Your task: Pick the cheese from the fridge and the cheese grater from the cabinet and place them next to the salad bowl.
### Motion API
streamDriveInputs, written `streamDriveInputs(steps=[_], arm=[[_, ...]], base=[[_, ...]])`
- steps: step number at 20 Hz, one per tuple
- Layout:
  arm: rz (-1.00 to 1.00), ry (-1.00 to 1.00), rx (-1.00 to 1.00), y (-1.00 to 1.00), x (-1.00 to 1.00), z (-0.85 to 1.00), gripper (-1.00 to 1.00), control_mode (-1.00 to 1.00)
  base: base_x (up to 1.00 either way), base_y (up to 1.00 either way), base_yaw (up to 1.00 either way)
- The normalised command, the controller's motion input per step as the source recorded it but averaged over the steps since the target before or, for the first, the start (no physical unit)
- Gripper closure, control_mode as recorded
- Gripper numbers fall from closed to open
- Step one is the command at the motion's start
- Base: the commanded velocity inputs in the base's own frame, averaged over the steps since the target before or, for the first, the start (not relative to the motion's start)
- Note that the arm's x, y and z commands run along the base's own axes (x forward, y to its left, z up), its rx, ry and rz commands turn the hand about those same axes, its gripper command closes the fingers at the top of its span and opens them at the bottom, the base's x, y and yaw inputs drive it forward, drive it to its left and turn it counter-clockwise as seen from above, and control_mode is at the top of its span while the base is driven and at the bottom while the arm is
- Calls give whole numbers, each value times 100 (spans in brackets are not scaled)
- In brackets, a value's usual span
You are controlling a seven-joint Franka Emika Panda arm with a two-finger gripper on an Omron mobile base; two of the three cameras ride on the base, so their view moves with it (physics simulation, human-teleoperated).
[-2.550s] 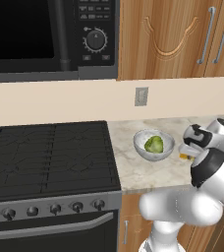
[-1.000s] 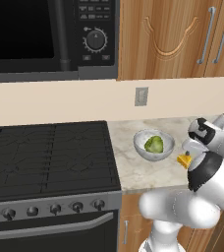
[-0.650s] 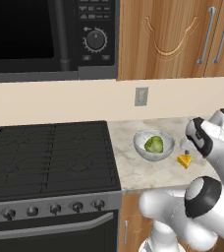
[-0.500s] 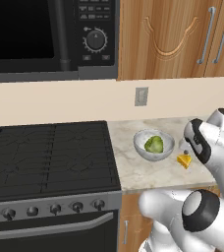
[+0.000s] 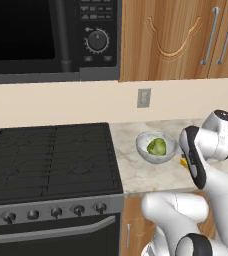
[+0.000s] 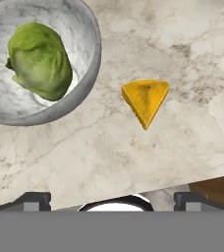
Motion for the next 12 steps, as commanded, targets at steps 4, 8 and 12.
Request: streamDriveInputs(steps=[4,8,12], arm=[[0,-4,-4,29,-19,34,-100,-100],[0,-2,0,31,-17,27,-100,-100],[0,-2,0,24,-17,30,-100,-100]], base=[[0,0,0],[0,0,0],[0,0,0]])
